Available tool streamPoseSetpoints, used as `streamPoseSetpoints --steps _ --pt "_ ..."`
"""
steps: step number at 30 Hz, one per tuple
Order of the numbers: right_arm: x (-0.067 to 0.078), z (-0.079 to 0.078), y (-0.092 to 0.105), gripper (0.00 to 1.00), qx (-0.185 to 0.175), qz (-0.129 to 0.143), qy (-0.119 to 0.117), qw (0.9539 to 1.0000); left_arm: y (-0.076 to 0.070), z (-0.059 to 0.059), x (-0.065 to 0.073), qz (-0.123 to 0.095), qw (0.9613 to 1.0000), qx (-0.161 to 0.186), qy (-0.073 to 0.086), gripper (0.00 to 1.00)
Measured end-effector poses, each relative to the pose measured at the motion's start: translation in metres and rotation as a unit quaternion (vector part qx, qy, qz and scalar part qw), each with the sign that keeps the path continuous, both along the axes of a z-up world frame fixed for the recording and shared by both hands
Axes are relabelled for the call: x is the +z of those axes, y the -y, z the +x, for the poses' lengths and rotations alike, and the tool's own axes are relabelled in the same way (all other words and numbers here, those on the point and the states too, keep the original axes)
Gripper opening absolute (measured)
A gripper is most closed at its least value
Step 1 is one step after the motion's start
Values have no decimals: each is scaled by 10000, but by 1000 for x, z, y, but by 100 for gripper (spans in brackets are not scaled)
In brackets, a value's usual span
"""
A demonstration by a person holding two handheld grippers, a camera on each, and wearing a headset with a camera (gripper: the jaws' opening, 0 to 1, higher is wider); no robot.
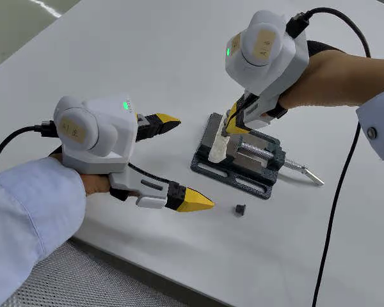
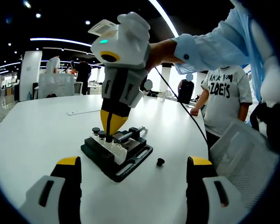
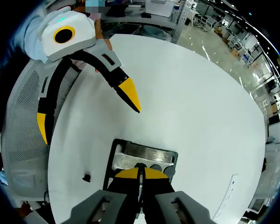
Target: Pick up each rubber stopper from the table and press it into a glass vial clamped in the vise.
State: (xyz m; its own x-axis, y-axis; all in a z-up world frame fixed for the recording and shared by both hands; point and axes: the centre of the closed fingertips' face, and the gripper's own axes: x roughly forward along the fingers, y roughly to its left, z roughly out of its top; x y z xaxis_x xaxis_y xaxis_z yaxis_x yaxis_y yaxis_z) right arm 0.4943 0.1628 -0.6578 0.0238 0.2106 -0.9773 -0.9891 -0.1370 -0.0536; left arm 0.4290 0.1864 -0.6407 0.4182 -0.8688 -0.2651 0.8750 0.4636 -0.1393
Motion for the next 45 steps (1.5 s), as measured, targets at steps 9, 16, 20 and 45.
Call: streamPoseSetpoints --steps 9,16,20,45 --pt "-1 1 0 0 47 -121 23 9999 -2 2 1 -40 10000 37 6 91" --pt "-2 1 0 0 94 -233 56 9997 -2 2 1 -46 10000 39 -1 91" --pt "-2 1 0 0 61 -203 37 9998 -2 3 1 -51 10000 44 -1 91" --pt "-4 2 1 0 -440 -313 2 9985 -4 3 3 -91 9999 92 5 90"
